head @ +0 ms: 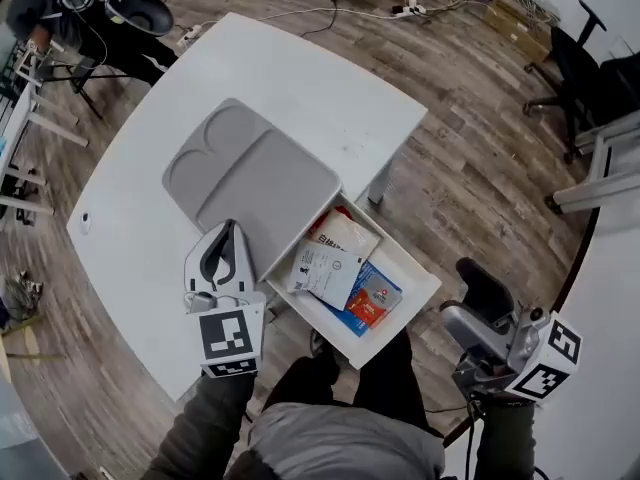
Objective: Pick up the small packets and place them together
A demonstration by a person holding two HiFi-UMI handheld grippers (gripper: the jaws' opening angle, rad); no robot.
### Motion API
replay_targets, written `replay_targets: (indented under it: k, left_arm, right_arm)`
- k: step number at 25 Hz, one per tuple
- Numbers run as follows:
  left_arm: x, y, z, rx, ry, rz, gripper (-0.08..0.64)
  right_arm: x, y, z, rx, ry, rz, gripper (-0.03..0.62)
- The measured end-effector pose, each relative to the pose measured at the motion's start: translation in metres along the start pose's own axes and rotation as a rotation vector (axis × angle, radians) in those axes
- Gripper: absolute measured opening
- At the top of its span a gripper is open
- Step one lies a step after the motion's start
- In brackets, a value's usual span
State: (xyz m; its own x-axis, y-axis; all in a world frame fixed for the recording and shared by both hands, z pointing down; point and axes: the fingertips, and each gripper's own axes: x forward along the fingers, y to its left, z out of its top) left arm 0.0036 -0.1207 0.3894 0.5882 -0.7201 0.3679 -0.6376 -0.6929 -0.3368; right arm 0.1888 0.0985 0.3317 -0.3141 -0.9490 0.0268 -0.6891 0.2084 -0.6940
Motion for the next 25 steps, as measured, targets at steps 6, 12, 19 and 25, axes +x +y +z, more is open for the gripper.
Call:
replay_targets:
  k: [6,12,19,25]
  left_arm:
    - [-0.004,-0.001,0.001,-0.084,0.018,0.028,0.0]
    - [-0.011,0.004,-0.001,-0.145,0.01,0.037,0.0]
    - [-0.018,0.016,-0.003,-0.198,-0.01,0.062,0.0]
    - [-0.018,0.017,-0.003,-0.223,-0.03,0.043,0.0]
  right_arm:
    - [0.108,0.036,-0.049,-0.346,0.562,0.064,0.308]
    - [0.148,0.009,-0.113,-0.532,0.953,0.022,0.265]
    - [0.167,0.006,-0.131,-0.6,1.097,-0.023,0.224]
    - [0.173,-0.005,-0.151,-0.668,1.186,-0.072,0.224]
